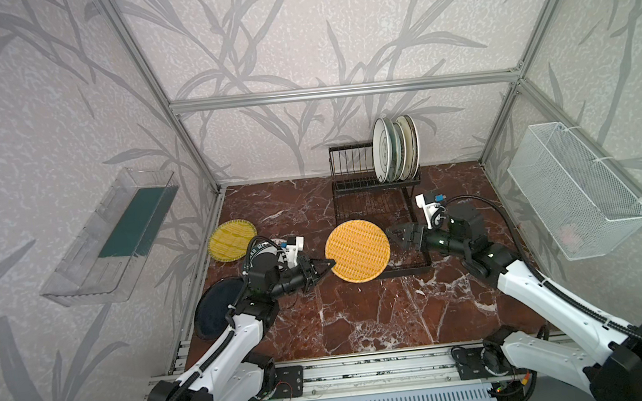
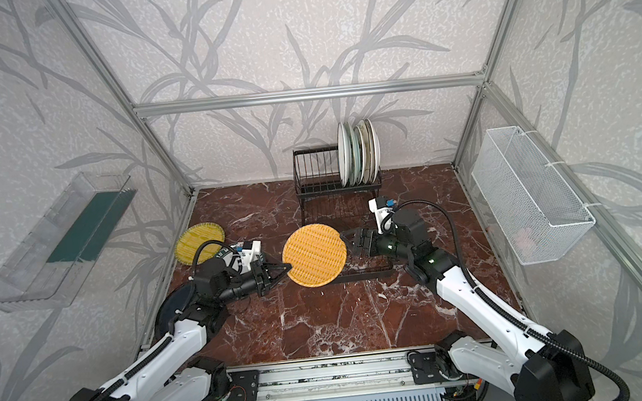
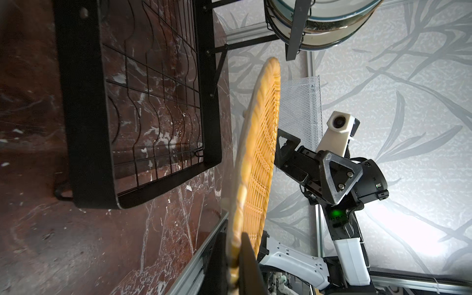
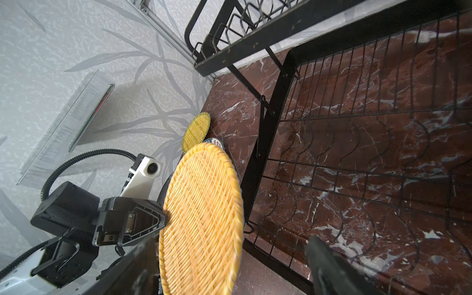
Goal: Load plates into a dish rack
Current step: Place the plate on the dish rack.
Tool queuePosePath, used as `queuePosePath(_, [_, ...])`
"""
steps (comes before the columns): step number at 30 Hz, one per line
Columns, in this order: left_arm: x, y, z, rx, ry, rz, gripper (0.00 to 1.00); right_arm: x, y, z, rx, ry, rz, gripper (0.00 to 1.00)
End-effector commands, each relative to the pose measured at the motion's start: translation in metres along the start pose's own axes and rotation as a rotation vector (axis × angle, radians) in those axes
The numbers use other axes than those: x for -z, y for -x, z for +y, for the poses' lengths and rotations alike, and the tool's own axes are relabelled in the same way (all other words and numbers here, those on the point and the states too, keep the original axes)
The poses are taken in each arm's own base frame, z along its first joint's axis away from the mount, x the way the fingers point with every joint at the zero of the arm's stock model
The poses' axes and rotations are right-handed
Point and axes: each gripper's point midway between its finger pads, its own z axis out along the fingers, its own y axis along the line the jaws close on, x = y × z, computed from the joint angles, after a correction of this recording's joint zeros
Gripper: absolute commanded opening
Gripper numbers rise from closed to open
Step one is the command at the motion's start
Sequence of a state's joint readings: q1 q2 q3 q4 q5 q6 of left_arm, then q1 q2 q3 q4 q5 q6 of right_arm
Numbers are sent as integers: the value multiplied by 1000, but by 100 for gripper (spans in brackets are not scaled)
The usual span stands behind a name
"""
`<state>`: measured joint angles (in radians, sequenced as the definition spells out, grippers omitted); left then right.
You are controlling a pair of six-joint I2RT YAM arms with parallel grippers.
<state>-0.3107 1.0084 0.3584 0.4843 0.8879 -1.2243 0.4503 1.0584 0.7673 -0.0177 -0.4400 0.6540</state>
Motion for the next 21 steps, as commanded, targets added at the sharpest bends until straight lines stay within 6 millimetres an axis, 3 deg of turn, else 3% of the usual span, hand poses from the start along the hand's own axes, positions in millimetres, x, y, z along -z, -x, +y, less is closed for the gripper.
queuePosePath(1, [-8,9,-51,-109,-170,-15,0,2,-10,-3,-66,-1,31,85])
queuePosePath(7, [-23,9,-58,-101,-237,9,0,-1,-17,-5,-109,17,50,72])
queuePosePath(15, [-32,10,-46,-100,-207,12,0,-2,-20,-1,-186,60,52,44])
queuePosePath(21, [-37,11,-38,-95,-204,20,0,-1,-21,3,-249,97,42,28])
